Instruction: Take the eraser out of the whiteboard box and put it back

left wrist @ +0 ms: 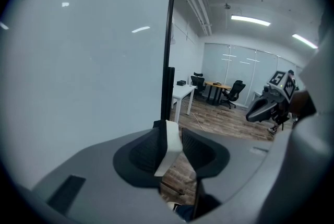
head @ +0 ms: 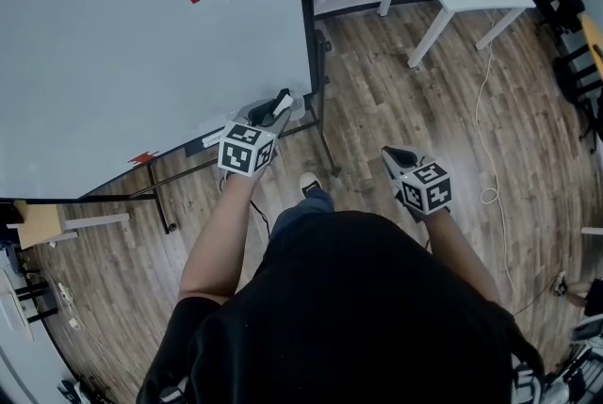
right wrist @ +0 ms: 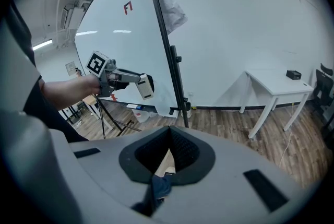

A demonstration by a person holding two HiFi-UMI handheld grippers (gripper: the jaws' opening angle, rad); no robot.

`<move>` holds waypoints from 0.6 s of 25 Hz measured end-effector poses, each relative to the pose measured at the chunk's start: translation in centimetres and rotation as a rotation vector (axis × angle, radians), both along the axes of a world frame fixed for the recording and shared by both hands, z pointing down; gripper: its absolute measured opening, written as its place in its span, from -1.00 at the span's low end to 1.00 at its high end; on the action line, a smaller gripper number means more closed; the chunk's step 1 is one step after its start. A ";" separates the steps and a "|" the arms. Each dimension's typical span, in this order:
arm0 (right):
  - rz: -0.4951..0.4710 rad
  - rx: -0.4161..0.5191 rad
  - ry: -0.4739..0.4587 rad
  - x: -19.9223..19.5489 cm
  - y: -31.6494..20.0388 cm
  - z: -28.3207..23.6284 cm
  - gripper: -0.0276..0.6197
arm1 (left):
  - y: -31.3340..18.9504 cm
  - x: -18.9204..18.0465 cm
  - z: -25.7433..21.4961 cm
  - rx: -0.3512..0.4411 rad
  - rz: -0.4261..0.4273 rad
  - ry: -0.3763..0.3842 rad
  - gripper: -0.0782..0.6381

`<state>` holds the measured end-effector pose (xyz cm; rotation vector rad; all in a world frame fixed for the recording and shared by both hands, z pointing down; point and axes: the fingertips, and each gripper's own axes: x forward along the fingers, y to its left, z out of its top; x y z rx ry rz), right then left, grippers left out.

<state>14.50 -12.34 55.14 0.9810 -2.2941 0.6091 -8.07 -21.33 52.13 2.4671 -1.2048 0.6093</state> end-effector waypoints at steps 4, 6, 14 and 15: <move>0.007 -0.007 0.001 0.0 -0.8 0.2 -0.93 | -0.9 0.3 0.5 -0.009 0.014 0.001 -0.38; 0.010 -0.011 0.000 0.0 -1.2 0.3 -0.93 | -1.4 0.5 0.6 -0.013 0.022 0.004 -0.38; 0.014 -0.029 -0.002 -0.8 -2.3 1.1 -0.93 | -3.2 0.8 1.3 -0.016 0.038 0.040 -0.38; 0.014 -0.032 -0.001 -0.9 -2.5 1.2 -0.93 | -3.4 0.8 1.5 -0.016 0.039 0.043 -0.38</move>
